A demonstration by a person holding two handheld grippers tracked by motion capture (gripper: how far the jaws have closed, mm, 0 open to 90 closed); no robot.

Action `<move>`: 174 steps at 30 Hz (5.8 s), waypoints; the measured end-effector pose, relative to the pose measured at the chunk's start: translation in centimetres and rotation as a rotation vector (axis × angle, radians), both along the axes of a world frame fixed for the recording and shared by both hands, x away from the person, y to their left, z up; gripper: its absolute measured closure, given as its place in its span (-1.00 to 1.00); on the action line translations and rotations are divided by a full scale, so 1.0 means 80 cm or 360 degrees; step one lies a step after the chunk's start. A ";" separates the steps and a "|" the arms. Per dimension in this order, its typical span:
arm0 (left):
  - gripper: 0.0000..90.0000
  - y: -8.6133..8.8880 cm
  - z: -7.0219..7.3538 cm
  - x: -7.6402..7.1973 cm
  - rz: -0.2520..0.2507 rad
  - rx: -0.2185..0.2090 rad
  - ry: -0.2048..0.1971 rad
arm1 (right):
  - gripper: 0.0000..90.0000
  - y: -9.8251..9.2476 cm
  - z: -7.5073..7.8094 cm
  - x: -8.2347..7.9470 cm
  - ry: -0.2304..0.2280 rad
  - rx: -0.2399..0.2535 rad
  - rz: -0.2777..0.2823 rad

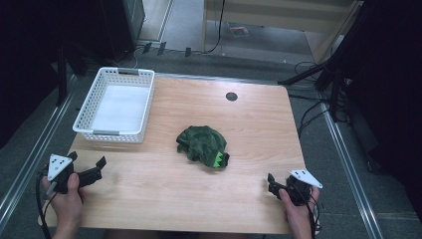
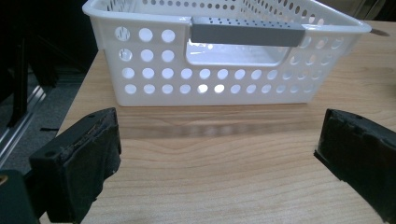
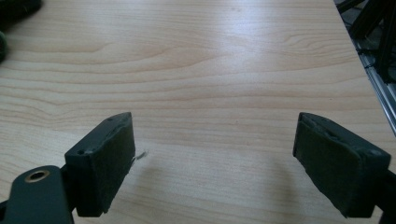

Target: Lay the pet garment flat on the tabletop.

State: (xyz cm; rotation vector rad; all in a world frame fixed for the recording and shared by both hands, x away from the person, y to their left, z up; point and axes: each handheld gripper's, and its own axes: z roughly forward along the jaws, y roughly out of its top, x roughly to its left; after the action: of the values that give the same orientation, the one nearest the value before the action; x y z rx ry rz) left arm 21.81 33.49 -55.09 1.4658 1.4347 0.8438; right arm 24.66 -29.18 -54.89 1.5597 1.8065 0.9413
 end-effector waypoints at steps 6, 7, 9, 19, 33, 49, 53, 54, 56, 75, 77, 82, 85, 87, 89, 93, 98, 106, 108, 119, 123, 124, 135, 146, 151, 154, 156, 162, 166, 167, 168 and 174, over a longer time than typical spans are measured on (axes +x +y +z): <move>-1.00 -0.001 0.000 0.001 0.0003 0.0015 0.0011 | -0.71 -0.004 0.003 -0.004 -0.0057 0.0038 -0.0004; -1.00 -0.001 0.000 0.000 0.0003 0.0012 0.0009 | -0.71 -0.003 0.004 -0.005 -0.0060 0.0044 -0.0002; -1.00 -0.001 0.000 0.001 0.0004 0.0010 0.0011 | -0.70 -0.002 0.006 -0.005 -0.0066 0.0046 0.0006; -1.00 -0.003 0.000 -0.002 -0.0002 0.0016 0.0004 | -0.62 0.041 0.033 -0.003 -0.0183 0.0117 0.0088; -1.00 -0.003 0.000 -0.002 0.0004 0.0013 0.0007 | -0.51 0.145 0.074 0.022 -0.0258 0.0185 0.0367; -1.00 -0.002 0.000 -0.001 0.0002 0.0004 0.0015 | -0.70 0.247 0.058 0.055 -0.0109 0.0039 0.0578; -1.00 -0.003 0.000 -0.001 0.0002 0.0014 0.0014 | -0.75 0.268 0.040 0.074 -0.0020 -0.0024 0.0554; -1.00 -0.003 0.000 -0.001 0.0002 0.0014 0.0014 | -0.75 0.268 0.040 0.074 -0.0020 -0.0024 0.0554; -1.00 -0.003 0.000 -0.001 0.0002 0.0020 0.0016 | -0.72 0.275 0.027 0.085 0.0030 -0.0042 0.0554; -1.00 -0.076 0.036 0.000 -0.0239 0.0022 -0.0017 | 0.75 0.267 0.023 0.075 -0.0067 -0.0091 0.0519; -1.00 -0.097 0.044 0.001 -0.0306 0.0012 -0.0026 | 0.75 0.265 0.033 0.067 -0.0093 -0.0066 0.0533; -1.00 -0.148 0.065 0.004 -0.0510 0.0019 -0.0056 | 0.75 0.260 0.058 0.034 -0.0128 -0.0043 0.0592; -1.00 -0.170 0.067 0.000 -0.0650 -0.0038 -0.0044 | 0.75 0.258 0.065 0.002 -0.0085 -0.0018 0.0616; -1.00 -0.182 0.064 -0.004 -0.0714 -0.0029 -0.0029 | 0.75 0.258 0.063 -0.017 -0.0046 -0.0047 0.0618; -1.00 -0.191 0.058 -0.007 -0.0758 -0.0009 -0.0023 | 0.71 0.259 0.059 -0.033 -0.0016 -0.0082 0.0630; -1.00 -0.200 0.041 -0.005 -0.0789 0.0018 0.0016 | -0.16 0.256 0.048 -0.050 -0.0045 -0.0079 0.0591; -1.00 -0.201 0.026 0.002 -0.0825 0.0001 0.0075 | -0.53 0.238 0.073 -0.060 -0.0067 0.0104 0.0664; -1.00 -0.208 0.026 0.003 -0.0895 -0.0007 0.0101 | -0.58 0.213 0.075 -0.062 0.0016 0.0167 0.0764; -1.00 -0.208 0.025 0.004 -0.0906 -0.0012 0.0109 | -0.53 0.216 0.072 -0.062 0.0093 0.0168 0.0810; -1.00 -0.200 0.029 0.004 -0.0884 -0.0022 0.0117 | 0.86 0.226 0.073 -0.054 0.0023 0.0148 0.0869; -1.00 -0.197 0.033 0.006 -0.0869 -0.0036 0.0126 | 0.86 0.240 0.102 -0.030 -0.0075 0.0147 0.0888; -1.00 -0.197 0.034 0.006 -0.0859 -0.0043 0.0122 | 0.86 0.244 0.108 -0.022 -0.0087 0.0143 0.0882; -1.00 -0.194 0.030 0.019 -0.0792 -0.0024 0.0184 | -0.09 0.278 0.155 0.104 -0.0241 0.0163 0.0654; -0.58 -0.215 0.031 0.059 -0.0546 0.0007 0.0265 | 0.12 0.230 0.080 0.096 0.0061 0.0205 0.0666; -0.07 -0.226 0.024 0.077 -0.0555 -0.0103 0.0380 | 0.12 0.230 0.048 0.097 0.0201 0.0238 0.0671; 0.15 -0.235 0.013 0.088 -0.0557 -0.0131 0.0516 | 0.71 0.236 0.033 0.098 0.0277 0.0158 0.0693; 0.33 -0.237 0.006 0.095 -0.0583 -0.0166 0.0585 | 0.83 0.236 0.027 0.096 0.0273 0.0119 0.0731; 0.92 -0.227 0.007 0.098 -0.0670 -0.0280 0.0605 | 0.88 0.222 0.035 0.089 0.0267 0.0184 0.0826; 0.93 -0.220 0.021 0.085 -0.0826 -0.0263 0.0618 | 0.87 0.196 0.053 0.065 0.0246 0.0278 0.0843; 0.93 -0.221 0.022 0.081 -0.0853 -0.0245 0.0615 | 0.87 0.193 0.055 0.060 0.0239 0.0279 0.0849; 0.93 -0.223 0.023 0.078 -0.0891 -0.0228 0.0619 | 0.87 0.189 0.058 0.053 0.0232 0.0289 0.0849; 0.90 -0.226 0.008 0.074 -0.0891 -0.0154 0.0676 | 0.77 0.178 0.044 0.030 0.0232 0.0239 0.0827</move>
State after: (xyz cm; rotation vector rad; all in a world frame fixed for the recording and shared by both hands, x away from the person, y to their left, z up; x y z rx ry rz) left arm 27.72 15.42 -54.41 1.9141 1.2280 0.1169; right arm 27.02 -14.97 -51.33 1.2882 2.3555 1.2446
